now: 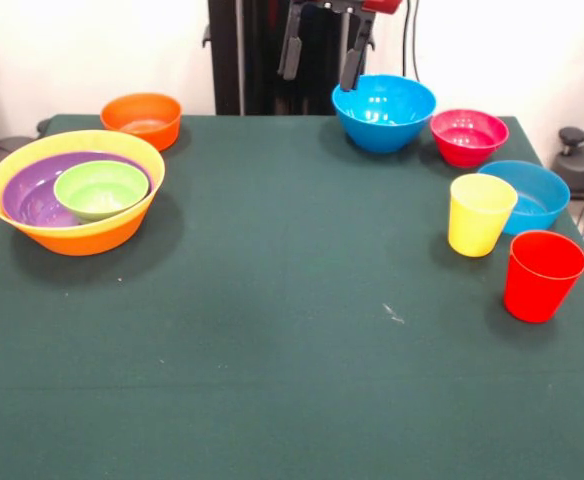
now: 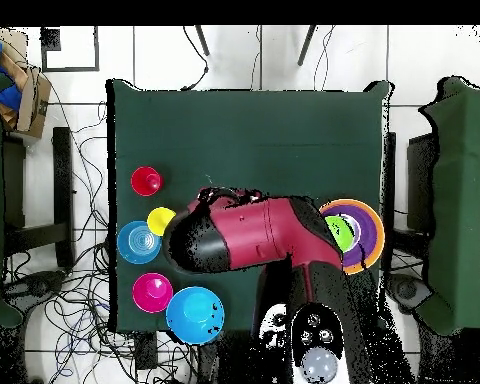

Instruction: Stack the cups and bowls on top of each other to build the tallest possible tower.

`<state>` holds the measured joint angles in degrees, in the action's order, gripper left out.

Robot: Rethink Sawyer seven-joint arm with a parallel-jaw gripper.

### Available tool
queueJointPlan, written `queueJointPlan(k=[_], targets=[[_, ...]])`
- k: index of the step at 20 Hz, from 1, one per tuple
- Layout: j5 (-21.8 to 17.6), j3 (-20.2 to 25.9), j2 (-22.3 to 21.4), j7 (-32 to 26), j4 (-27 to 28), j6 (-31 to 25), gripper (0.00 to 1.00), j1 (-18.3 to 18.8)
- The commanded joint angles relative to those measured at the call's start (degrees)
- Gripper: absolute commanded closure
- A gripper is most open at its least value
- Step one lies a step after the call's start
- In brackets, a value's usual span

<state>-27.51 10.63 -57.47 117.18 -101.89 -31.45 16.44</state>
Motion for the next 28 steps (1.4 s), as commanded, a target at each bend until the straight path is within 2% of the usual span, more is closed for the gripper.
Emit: queueJointPlan(k=[1, 5, 6, 11, 16, 22, 24, 28], targets=[[8.3, 8.3, -2.4, -0.8, -7.9, 6.0, 0.0, 8.4], [7.2, 9.0, -2.8, -2.8, -7.8, 5.7, 0.0, 8.8], [5.9, 9.1, -2.9, -4.5, -7.6, 5.1, 0.0, 8.8], [-4.8, 11.7, -3.8, -17.2, -7.2, 3.9, 0.0, 9.4], [-11.4, 11.6, -3.1, -15.5, -7.7, 5.9, 0.0, 8.5], [-19.4, 12.9, -2.7, -17.3, -6.7, 3.9, 0.0, 7.2], [-20.9, 13.1, -2.7, -15.6, -6.8, 4.6, 0.0, 7.0], [-21.8, 14.7, -4.5, -16.1, -8.3, 4.1, 0.0, 7.3]])
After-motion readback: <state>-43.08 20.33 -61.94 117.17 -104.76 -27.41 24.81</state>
